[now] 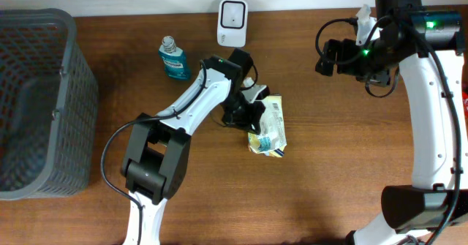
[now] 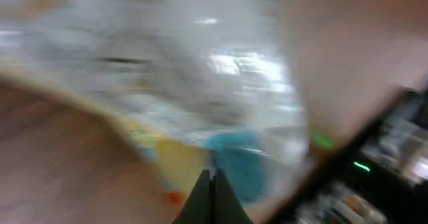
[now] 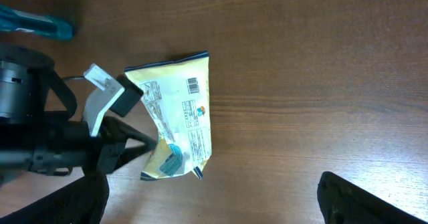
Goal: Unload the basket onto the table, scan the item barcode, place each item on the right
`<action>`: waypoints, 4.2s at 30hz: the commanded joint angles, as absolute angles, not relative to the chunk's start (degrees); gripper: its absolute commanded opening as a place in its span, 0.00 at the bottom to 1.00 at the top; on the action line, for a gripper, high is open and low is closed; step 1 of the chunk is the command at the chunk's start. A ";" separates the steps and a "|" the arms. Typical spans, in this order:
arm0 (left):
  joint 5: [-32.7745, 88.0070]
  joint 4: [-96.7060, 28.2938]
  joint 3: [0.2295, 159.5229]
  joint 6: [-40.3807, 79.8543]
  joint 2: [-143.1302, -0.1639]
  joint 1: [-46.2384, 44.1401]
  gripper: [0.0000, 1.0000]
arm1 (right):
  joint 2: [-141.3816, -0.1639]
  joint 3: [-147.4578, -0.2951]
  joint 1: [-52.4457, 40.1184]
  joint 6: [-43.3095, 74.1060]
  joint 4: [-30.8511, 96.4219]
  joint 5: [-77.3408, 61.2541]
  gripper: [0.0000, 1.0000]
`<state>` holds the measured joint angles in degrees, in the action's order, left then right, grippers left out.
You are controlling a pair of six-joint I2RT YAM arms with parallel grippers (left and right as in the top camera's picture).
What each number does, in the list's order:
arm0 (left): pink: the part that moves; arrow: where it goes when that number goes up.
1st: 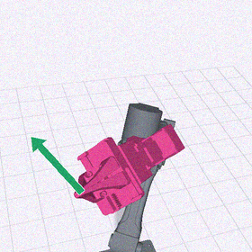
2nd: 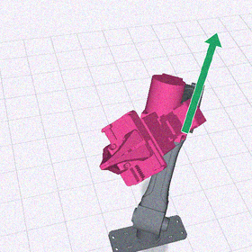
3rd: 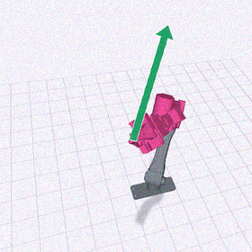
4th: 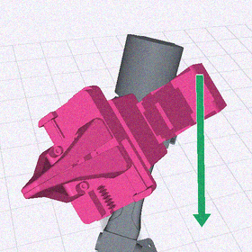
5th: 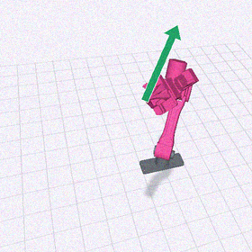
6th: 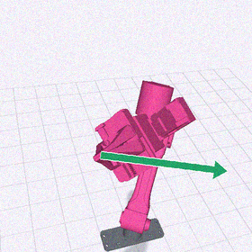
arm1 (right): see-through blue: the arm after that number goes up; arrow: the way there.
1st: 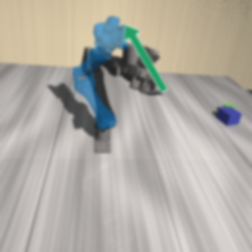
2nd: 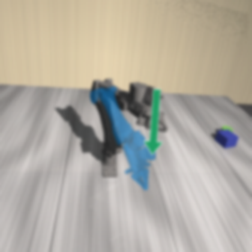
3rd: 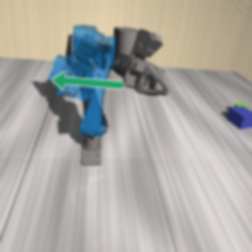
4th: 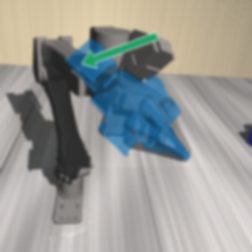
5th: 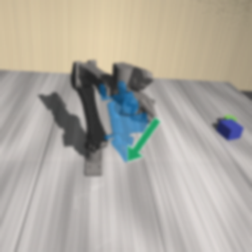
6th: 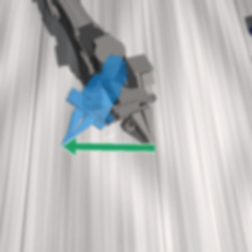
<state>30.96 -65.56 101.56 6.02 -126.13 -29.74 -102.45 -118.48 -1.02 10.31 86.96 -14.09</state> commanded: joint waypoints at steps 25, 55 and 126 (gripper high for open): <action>42.76 -50.00 98.78 14.92 -126.76 -35.51 0.00 | -102.50 -118.28 -1.50 9.87 87.00 -14.39 0.99; -1.34 -78.74 118.08 19.62 -121.27 -26.09 0.00 | -102.50 -118.28 -1.50 9.89 86.98 -14.41 0.99; 16.75 -61.39 101.06 21.12 -122.30 -23.92 0.00 | -126.39 -84.97 -13.76 11.64 45.08 -26.30 0.04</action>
